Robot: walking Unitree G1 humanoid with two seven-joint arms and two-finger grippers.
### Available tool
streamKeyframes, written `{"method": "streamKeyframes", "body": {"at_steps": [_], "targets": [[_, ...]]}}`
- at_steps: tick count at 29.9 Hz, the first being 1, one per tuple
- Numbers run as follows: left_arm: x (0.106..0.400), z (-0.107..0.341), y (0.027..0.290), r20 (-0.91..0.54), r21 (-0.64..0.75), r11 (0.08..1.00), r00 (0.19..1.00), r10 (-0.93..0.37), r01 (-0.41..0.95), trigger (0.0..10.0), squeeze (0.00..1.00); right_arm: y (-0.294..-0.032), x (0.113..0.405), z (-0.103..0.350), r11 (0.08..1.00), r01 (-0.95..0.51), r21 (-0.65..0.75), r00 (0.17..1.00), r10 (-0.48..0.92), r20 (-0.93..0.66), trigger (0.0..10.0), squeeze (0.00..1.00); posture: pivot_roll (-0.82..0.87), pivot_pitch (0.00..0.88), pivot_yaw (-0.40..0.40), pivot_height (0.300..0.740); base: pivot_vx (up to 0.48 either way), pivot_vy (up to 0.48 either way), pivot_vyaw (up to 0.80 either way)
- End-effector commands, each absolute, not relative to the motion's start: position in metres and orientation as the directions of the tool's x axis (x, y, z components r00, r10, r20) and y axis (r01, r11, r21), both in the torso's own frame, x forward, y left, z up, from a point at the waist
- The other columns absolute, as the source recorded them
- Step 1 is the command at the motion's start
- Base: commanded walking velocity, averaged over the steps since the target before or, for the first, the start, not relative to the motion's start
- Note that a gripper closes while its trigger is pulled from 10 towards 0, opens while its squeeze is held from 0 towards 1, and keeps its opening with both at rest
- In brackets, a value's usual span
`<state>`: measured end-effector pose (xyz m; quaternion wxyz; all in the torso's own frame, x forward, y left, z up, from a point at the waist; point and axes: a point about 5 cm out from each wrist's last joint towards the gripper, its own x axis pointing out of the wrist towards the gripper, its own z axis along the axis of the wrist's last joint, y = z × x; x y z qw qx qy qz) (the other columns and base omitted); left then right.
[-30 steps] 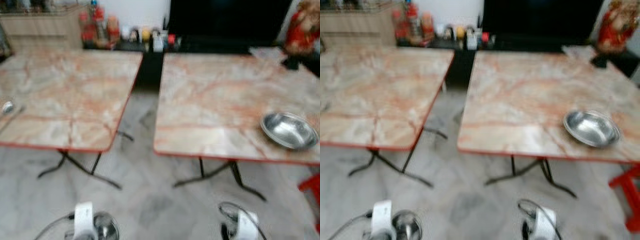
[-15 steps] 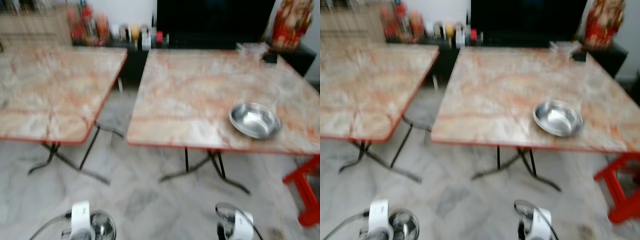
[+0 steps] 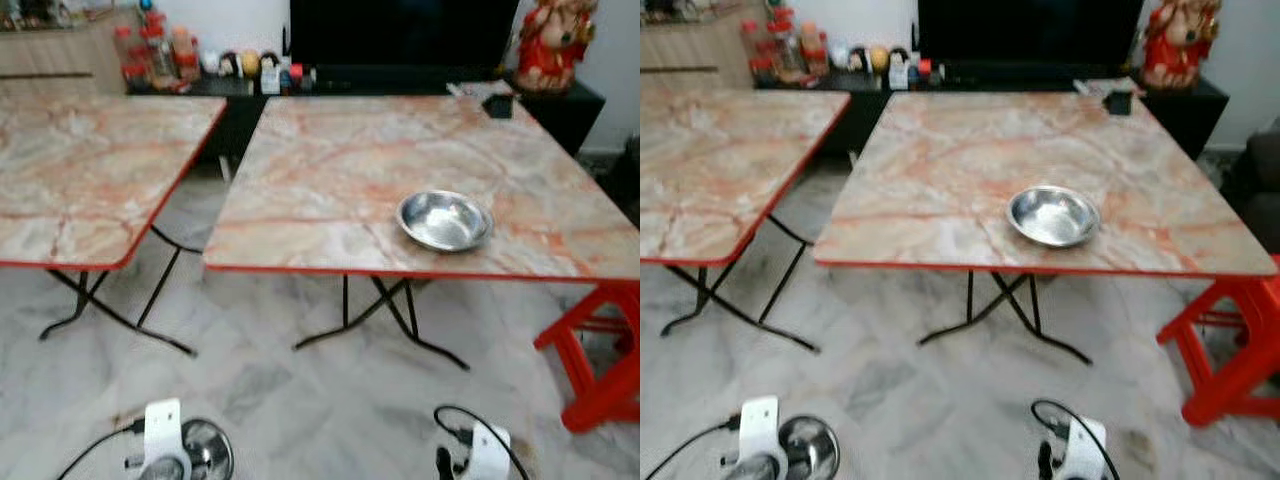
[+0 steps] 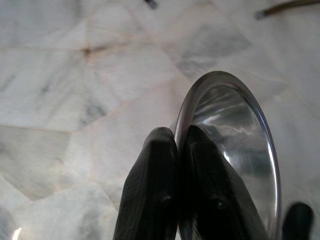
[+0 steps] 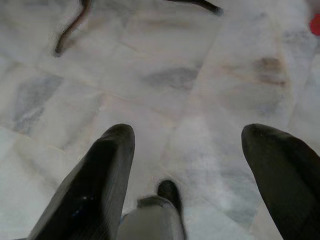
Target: Setting the table
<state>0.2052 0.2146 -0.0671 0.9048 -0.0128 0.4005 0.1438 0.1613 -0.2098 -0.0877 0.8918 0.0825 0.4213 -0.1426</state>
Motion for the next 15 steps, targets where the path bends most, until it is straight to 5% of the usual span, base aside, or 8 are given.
{"method": "streamKeyframes", "body": {"at_steps": [1,10,15], "targets": [[0.2035,-0.0674,0.2179,-0.729,0.099,0.957,0.634,0.256,-0.272,10.0,0.00,-0.2112,0.1659,-0.0853,0.942,0.334,0.034,0.619,-0.192,-0.762,10.0,0.00,-0.06,0.000,-0.003,0.740,0.000,0.000,0.00],[0.1995,-0.0694,0.2174,-0.732,0.066,0.958,0.639,0.237,-0.279,10.0,0.00,-0.2092,0.1664,-0.0856,0.946,0.322,0.038,0.618,-0.180,-0.765,10.0,0.00,-0.06,0.000,0.001,0.740,0.000,0.000,0.00],[0.1980,-0.0702,0.2178,-0.736,0.088,0.961,0.633,0.239,-0.261,10.0,0.00,-0.2080,0.1668,-0.0857,0.948,0.316,0.036,0.617,-0.177,-0.766,10.0,0.00,-0.06,0.000,0.002,0.740,0.400,0.000,0.00]]}}
